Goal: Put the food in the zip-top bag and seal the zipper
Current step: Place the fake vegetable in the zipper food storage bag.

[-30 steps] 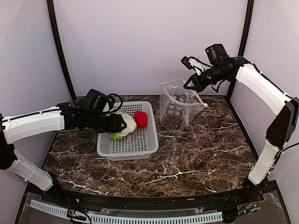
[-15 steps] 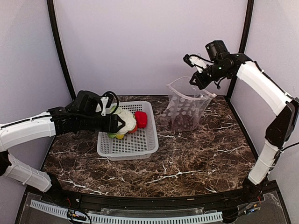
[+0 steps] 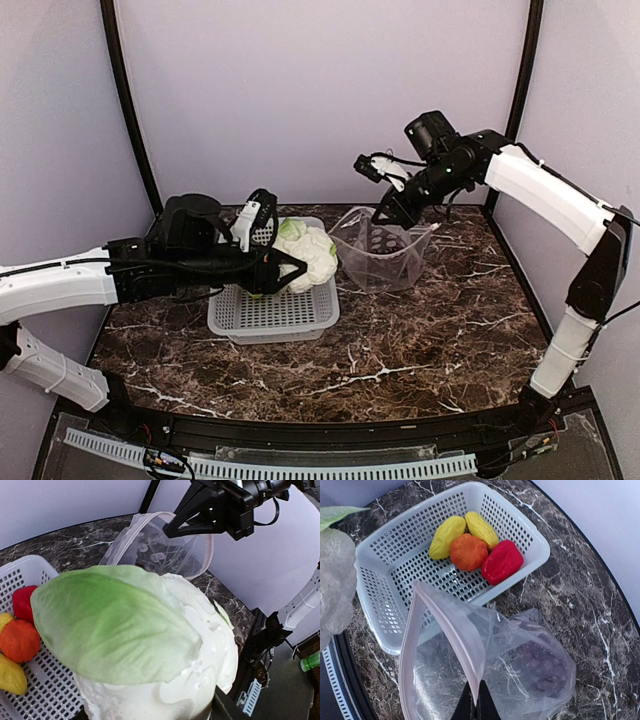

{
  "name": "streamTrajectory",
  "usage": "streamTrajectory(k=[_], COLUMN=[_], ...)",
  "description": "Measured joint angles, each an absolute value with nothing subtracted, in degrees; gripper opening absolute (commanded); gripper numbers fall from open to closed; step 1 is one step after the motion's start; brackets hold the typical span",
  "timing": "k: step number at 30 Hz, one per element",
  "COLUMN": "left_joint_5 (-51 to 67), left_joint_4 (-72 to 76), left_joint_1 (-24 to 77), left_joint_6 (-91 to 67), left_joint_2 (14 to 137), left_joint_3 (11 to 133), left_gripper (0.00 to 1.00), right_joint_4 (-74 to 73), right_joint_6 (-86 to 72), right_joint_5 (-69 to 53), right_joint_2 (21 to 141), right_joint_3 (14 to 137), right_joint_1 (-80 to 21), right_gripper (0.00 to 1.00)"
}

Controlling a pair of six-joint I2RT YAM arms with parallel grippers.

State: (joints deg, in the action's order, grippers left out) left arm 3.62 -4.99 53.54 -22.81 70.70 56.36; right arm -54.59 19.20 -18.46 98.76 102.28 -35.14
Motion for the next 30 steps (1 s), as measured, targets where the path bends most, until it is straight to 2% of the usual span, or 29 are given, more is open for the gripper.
streamTrajectory(k=[5, 16, 30], left_joint_5=[6.20, 15.03, 5.26], left_joint_4=[2.00, 13.69, 5.96], left_joint_1=[54.83, 58.08, 58.74], left_joint_6=[-22.92, -27.16, -28.97], left_joint_2=[71.24, 80.01, 89.54], left_joint_3=[58.72, 64.47, 70.24], left_gripper=[0.41, 0.38, 0.34], right_joint_4=[-55.81, -57.23, -56.62], right_joint_6=[18.76, 17.26, 15.53], right_joint_5=[-20.25, -19.25, -12.56], right_joint_2=[98.24, 97.80, 97.69], right_joint_3=[108.18, 109.82, 110.21], right_joint_1=[-36.69, -42.39, -42.35], right_gripper=[0.00, 0.00, 0.00])
